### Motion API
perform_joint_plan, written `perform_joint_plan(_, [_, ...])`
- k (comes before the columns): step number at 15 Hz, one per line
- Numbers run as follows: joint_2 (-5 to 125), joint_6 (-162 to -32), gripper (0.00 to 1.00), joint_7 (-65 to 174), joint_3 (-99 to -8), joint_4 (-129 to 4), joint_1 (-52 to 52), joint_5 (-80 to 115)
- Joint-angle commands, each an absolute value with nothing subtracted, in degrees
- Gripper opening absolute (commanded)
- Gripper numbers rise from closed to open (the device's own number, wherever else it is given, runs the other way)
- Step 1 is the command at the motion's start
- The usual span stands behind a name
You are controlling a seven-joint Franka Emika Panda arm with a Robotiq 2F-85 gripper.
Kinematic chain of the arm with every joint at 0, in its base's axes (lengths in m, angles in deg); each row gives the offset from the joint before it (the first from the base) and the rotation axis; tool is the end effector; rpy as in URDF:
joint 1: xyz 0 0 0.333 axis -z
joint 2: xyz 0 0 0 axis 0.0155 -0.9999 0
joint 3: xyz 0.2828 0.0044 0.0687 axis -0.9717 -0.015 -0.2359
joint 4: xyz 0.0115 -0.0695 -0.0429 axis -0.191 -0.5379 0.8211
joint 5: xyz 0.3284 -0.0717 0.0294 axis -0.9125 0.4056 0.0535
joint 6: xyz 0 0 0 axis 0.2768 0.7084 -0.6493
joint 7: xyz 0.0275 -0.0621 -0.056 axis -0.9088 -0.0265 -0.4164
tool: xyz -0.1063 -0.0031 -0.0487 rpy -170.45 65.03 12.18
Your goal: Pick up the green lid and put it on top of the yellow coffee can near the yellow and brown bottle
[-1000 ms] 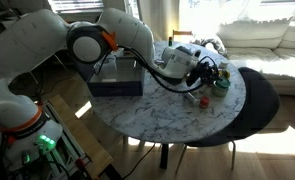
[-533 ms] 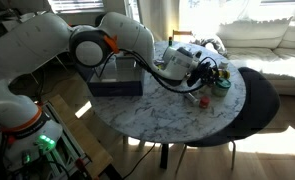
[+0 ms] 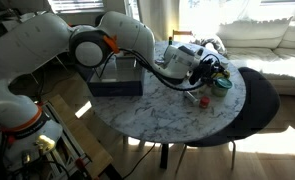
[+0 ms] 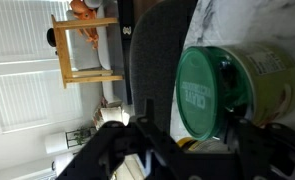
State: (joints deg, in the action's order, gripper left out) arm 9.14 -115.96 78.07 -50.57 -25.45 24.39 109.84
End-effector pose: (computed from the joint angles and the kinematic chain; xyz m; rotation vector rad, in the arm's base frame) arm 0.6688 -0.3200 0.1847 1.9251 0.5022 0.3742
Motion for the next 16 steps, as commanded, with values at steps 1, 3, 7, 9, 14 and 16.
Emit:
perform_joint_plan(1, [8.72,-117.63,0.89,75.72,-51.80,-25.02,25.30,108.46])
perform_joint_plan(3, [9.35,-117.71,0.96,75.76,-51.90,-25.57,25.15,108.55])
perform_joint_plan(7, [9.88,-117.92,0.99,75.52,-52.41,-26.26,25.20,108.45])
perform_joint_plan(9, [9.90,-117.90,0.98,75.48,-52.57,-26.31,25.25,108.43])
perform_joint_plan(14, [10.56,-118.27,1.00,75.93,-52.67,-26.95,25.44,108.55])
perform_joint_plan(16, [10.98,-118.63,1.00,75.64,-52.84,-27.45,25.59,108.34])
